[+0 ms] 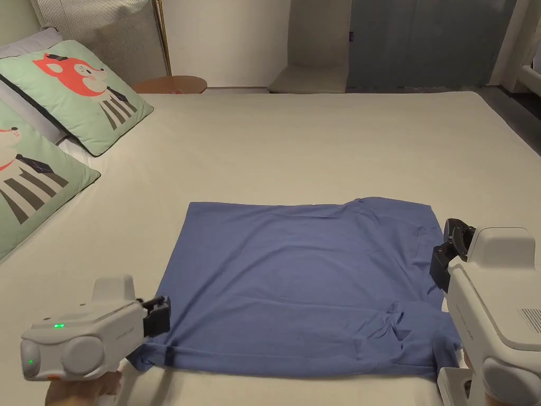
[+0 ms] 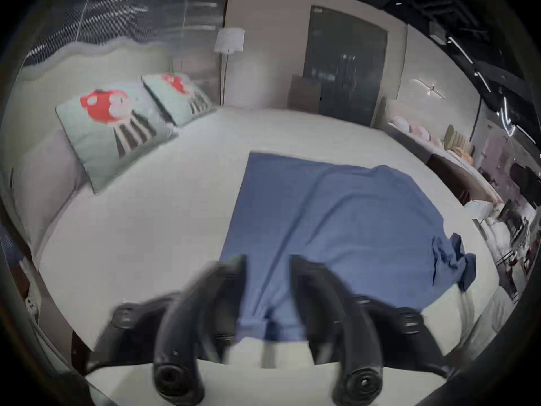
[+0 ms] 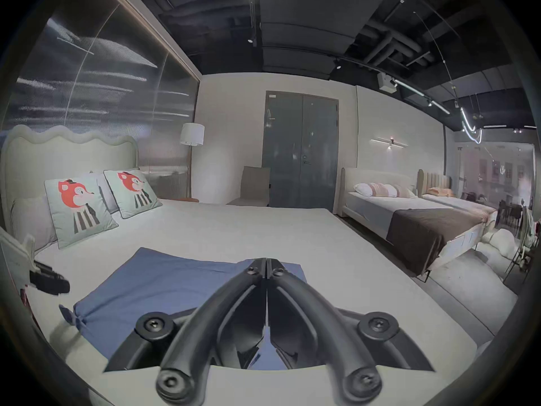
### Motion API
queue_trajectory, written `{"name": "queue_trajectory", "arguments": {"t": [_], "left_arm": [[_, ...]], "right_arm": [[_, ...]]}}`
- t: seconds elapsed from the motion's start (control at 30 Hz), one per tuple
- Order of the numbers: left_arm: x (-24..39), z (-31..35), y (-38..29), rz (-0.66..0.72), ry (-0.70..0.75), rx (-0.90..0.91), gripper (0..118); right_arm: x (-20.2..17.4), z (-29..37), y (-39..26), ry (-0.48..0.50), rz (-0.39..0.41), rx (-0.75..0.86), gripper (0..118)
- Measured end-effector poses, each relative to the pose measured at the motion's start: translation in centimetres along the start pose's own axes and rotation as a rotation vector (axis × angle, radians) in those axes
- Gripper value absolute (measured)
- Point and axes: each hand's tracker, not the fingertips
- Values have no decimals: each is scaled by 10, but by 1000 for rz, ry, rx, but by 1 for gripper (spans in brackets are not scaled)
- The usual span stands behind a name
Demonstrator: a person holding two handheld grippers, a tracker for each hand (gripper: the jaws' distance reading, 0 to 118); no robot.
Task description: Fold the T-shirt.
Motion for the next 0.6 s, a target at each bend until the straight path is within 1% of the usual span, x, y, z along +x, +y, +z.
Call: {"name": "queue_trajectory", "arguments": {"t": [0.03,0.07,0.1,0.27,0.3,0.33,0.37,0.4,0.43,0.47,0.53,0.6], "left_arm": [[-9,-4,-6,-1,12,-30,92],[-13,-7,-10,-6,24,-56,102],[-18,-11,-16,-8,42,-66,104],[-28,-23,-37,-4,71,-98,103],[-29,-25,-40,-9,63,-102,100],[-28,-27,-43,-18,58,-104,87],[-26,-30,-46,-29,54,-109,70],[-24,-34,-47,-49,57,-121,47],[-18,-35,-50,-60,52,-127,15],[-15,-35,-51,-68,9,-138,4],[-8,-33,-49,-77,52,-112,3],[-9,-30,-46,-95,48,-87,3]], "right_arm": [[-1,0,0,-1,-1,-5,1],[-1,-1,-1,-1,-3,-8,1],[-1,-2,-2,0,-6,-14,1],[-3,-6,-7,11,-8,-37,1],[-3,-5,-6,12,-5,-41,1],[-3,-5,-7,14,-4,-45,1],[-3,-5,-8,16,-4,-49,1],[-3,-7,-10,16,-5,-54,1],[-3,-8,-13,14,-5,-58,1],[-1,-8,-14,12,-6,-62,1],[4,-9,-20,9,-7,-74,1],[10,-9,-28,0,-12,-91,1]]}}
